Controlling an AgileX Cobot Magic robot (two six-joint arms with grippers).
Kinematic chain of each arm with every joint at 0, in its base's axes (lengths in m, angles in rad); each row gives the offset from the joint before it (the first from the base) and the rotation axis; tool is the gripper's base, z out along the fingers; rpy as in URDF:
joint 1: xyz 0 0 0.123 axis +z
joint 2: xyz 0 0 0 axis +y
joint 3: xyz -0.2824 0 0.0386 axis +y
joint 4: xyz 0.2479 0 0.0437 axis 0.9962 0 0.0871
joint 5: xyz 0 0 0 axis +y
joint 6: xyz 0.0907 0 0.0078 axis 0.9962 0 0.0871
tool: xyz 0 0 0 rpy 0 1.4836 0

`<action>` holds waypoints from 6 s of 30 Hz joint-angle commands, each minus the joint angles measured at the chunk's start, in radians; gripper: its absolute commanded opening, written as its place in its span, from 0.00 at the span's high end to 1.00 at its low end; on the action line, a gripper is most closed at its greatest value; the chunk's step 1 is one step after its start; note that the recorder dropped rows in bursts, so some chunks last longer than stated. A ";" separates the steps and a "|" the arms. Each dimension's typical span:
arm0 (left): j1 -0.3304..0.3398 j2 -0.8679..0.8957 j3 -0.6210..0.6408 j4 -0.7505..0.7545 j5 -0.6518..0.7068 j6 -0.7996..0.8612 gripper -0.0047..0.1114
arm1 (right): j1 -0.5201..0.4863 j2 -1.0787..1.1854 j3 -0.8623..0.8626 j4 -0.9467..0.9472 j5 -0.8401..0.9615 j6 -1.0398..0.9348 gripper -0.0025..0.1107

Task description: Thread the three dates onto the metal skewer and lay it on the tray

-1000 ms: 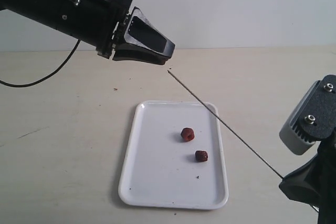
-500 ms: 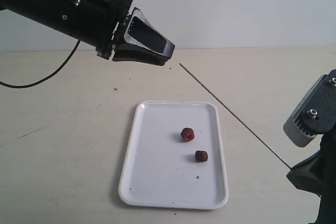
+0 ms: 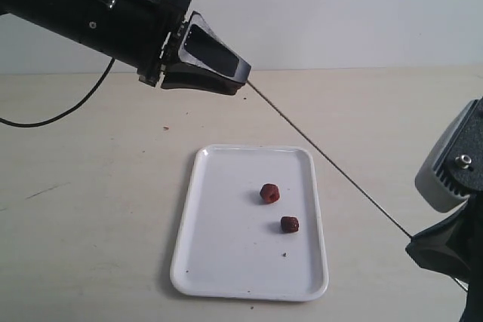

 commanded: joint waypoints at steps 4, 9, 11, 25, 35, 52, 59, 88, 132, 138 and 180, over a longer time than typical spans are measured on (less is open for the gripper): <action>0.001 -0.003 0.005 -0.013 0.000 -0.008 0.70 | 0.001 -0.007 -0.014 0.000 0.007 -0.018 0.98; 0.001 -0.003 0.005 -0.021 0.000 -0.008 0.70 | 0.001 -0.007 -0.014 0.000 0.014 -0.016 0.98; 0.001 -0.003 0.005 -0.021 0.000 -0.008 0.70 | 0.001 -0.007 -0.014 0.000 0.009 -0.016 0.98; -0.001 -0.003 0.005 -0.023 0.000 -0.013 0.70 | 0.001 0.014 -0.014 0.000 -0.045 -0.016 0.98; -0.001 -0.003 0.005 -0.017 0.000 -0.026 0.70 | 0.001 -0.046 -0.014 0.000 0.028 -0.006 0.98; -0.157 -0.005 0.005 -0.091 0.000 -0.088 0.70 | 0.001 -0.207 -0.014 -0.123 0.355 0.115 0.98; -0.180 -0.010 0.005 -0.245 0.000 -0.090 0.70 | 0.001 -0.209 -0.014 -0.079 0.443 0.091 0.98; -0.180 -0.028 0.005 -0.389 0.000 -0.404 0.70 | 0.001 -0.278 -0.014 -0.055 0.324 0.075 0.98; -0.132 0.032 0.005 -0.314 0.000 -0.319 0.70 | 0.001 -0.346 -0.014 -0.062 0.262 0.080 0.98; -0.132 0.032 0.005 -0.314 0.000 -0.319 0.70 | 0.001 -0.344 -0.014 -0.063 0.256 0.080 0.98; -0.163 0.014 0.005 -0.206 0.000 -0.313 0.70 | 0.001 -0.077 -0.016 -0.024 -0.046 0.034 0.98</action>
